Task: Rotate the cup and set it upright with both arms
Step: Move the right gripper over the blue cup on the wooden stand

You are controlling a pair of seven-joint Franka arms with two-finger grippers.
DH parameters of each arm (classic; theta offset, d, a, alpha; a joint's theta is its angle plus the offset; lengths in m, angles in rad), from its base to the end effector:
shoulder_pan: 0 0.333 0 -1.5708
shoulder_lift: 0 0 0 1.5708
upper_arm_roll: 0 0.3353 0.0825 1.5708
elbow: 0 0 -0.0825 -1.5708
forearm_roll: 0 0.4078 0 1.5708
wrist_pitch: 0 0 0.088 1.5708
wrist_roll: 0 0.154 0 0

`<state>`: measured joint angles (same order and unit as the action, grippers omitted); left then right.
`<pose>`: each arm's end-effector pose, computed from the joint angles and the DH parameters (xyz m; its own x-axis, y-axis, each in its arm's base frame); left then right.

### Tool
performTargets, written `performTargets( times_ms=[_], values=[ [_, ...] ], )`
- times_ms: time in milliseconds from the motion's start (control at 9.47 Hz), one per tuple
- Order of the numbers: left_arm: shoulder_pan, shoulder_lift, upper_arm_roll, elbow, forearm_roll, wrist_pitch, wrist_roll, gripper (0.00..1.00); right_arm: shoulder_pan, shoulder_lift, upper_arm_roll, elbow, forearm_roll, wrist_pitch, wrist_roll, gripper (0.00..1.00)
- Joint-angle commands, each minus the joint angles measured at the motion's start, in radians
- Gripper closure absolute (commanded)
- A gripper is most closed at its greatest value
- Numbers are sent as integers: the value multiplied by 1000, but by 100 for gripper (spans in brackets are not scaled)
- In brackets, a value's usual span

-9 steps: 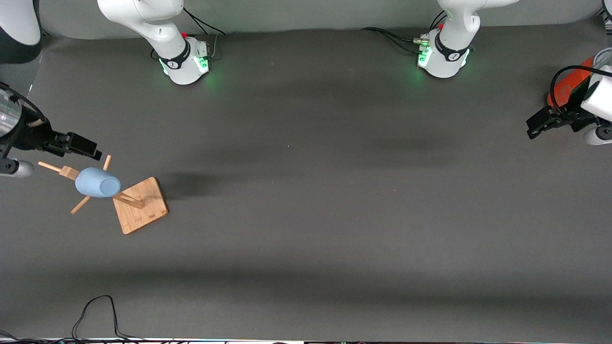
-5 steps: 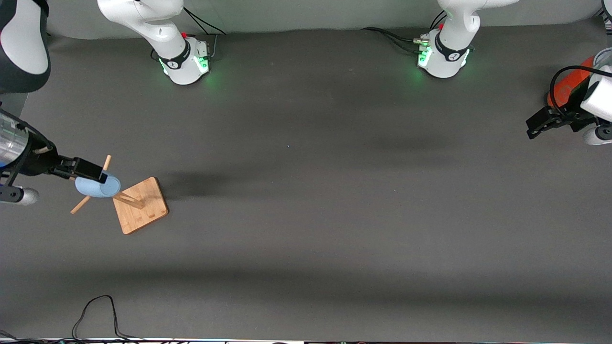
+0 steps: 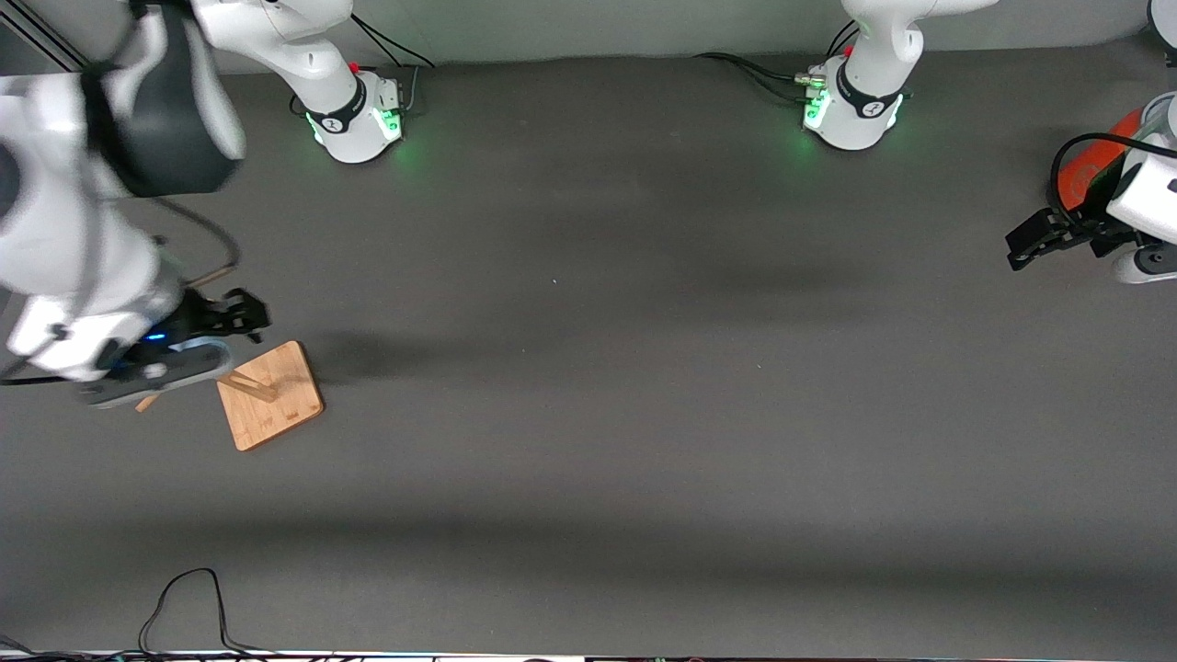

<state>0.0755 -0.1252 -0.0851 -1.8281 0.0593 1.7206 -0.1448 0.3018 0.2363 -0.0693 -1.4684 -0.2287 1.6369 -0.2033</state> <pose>0.5460 0.0010 0.5517 0.9917 0.1262 0.0267 0.1277 -0.9896 -0.0662 0.6409 0.1216 0.5121 0.8957 0.4292 -0.1163 0.4447 -0.8679 0.2215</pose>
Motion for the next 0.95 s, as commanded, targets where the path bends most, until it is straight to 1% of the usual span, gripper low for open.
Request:
performTargets(
  times_ms=[0,106,211,317,423,528,634,739,845],
  values=[
    [-5,-22,1,-26,10,19,-7,0,-24,-45,-27,-61,-29,49,-239,0],
    [-3,-21,1,-30,10,20,-7,0,-24,-48,-44,-64,-47,76,-333,0],
    [-3,-21,2,-34,10,31,-7,0,-24,-48,-56,-67,-93,108,-484,0],
    [-3,-22,2,-43,10,36,-7,0,-24,-64,-84,-91,-98,153,-581,0],
    [-3,-22,2,-43,10,36,-7,0,-23,-107,-89,-162,-97,225,-625,0],
    [-3,-22,2,-43,10,36,-7,0,-21,-183,-89,-276,-94,307,-628,0],
    [-3,-22,2,-43,10,36,-7,0,-15,-263,-89,-382,-90,358,-628,0],
    [-3,-22,2,-45,10,36,-10,0,0,-308,-89,-423,-86,362,-662,0],
    [-3,-22,2,-45,10,36,-13,0,5,-340,-96,-440,-24,359,-750,0]
  ],
)
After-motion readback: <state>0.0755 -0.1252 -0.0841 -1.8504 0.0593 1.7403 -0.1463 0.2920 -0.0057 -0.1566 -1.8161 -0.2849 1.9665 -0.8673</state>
